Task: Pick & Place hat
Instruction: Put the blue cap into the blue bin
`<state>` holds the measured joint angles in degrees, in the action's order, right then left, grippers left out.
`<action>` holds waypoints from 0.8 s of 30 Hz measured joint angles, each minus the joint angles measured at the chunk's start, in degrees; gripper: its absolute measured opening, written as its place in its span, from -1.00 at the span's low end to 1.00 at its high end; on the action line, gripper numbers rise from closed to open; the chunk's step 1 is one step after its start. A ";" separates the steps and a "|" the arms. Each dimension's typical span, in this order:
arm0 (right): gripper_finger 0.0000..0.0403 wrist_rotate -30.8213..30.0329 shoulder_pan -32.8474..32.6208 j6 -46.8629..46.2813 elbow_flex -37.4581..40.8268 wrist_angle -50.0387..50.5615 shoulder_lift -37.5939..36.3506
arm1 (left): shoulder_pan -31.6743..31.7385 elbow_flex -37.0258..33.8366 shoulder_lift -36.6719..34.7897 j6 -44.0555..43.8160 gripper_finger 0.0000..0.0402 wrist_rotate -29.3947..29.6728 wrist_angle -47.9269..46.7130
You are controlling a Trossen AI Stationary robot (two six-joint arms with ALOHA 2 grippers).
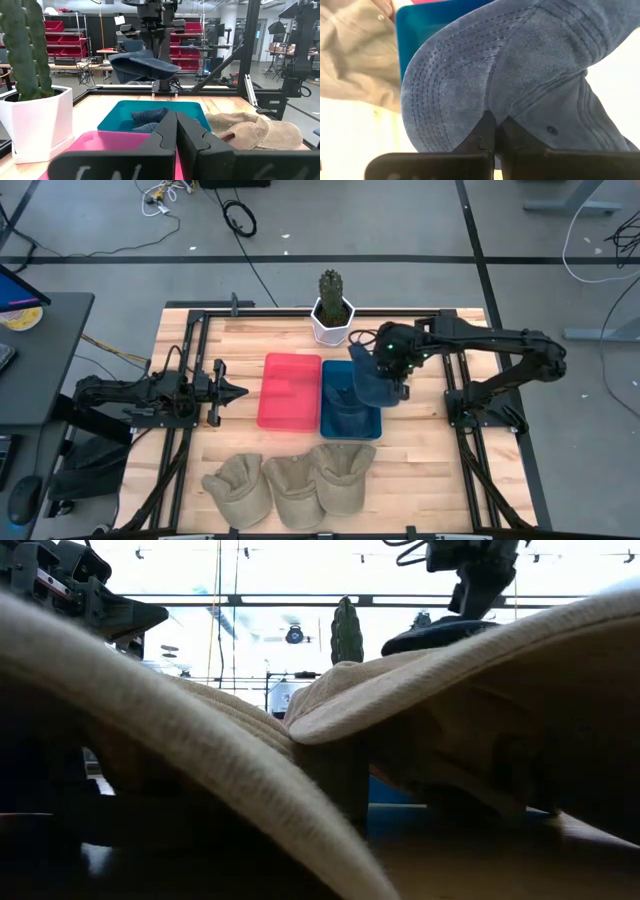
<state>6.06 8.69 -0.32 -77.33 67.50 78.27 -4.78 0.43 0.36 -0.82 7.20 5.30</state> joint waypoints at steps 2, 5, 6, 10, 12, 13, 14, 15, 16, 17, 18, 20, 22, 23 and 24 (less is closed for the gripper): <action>-1.00 -0.02 -0.28 -0.35 -0.28 -0.13 1.65 | -0.01 -0.01 0.00 0.01 -0.99 -0.01 -0.01; -1.00 -0.04 -0.33 -0.99 -0.65 -0.50 4.21 | -0.01 -0.01 0.00 0.00 -0.99 0.00 -0.02; -1.00 -0.04 -0.33 -1.21 -0.75 -1.07 4.89 | -0.02 0.00 0.00 0.02 -0.99 0.00 0.00; -1.00 -0.63 -0.33 -0.86 -0.77 -3.56 7.48 | -0.02 -0.02 0.00 0.00 -0.99 0.00 -0.02; -1.00 -0.61 -0.33 -0.72 -0.79 -4.85 8.62 | -0.02 -0.02 0.00 0.00 -0.99 0.00 0.00; -1.00 -0.63 -0.31 -0.53 -0.80 -5.00 9.03 | -0.01 -0.01 0.00 0.01 -0.99 0.00 0.00; -1.00 -0.63 -0.31 -0.27 -0.80 -4.97 9.49 | -0.01 -0.01 0.00 0.00 -0.99 0.00 -0.01; -1.00 -0.62 -0.31 -0.27 -0.80 -5.23 9.79 | 0.00 -0.02 0.00 0.00 -0.99 0.00 -0.01; -1.00 -0.63 -0.31 -0.29 -0.80 -5.54 9.91 | 0.00 0.00 0.00 0.00 -0.99 0.00 -0.02; -1.00 -0.63 -0.31 -0.32 -0.80 -6.04 10.00 | -0.02 0.00 0.00 0.00 -0.99 0.00 -0.02; -1.00 -0.61 -0.31 -0.32 -0.80 -7.12 10.11 | 0.00 -0.02 0.00 0.00 -0.99 0.00 0.00; -1.00 -0.63 -0.31 -0.32 -0.80 -9.03 10.40 | -0.02 0.00 0.00 0.00 -0.99 -0.02 0.02; -1.00 -0.45 -0.31 -0.26 -0.81 -10.22 11.00 | 0.00 0.00 0.01 0.00 -0.99 -0.01 -0.08; -1.00 -0.10 -0.22 -0.09 -0.82 -10.57 11.44 | 0.00 0.00 0.00 0.01 -0.99 -0.02 -0.08; -1.00 -0.02 -0.13 0.13 -0.82 -10.62 12.15 | -0.02 0.00 0.00 0.00 -0.99 -0.02 0.03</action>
<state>6.04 8.56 -0.19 -78.15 56.88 90.42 -4.80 0.43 0.36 -0.82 7.18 5.33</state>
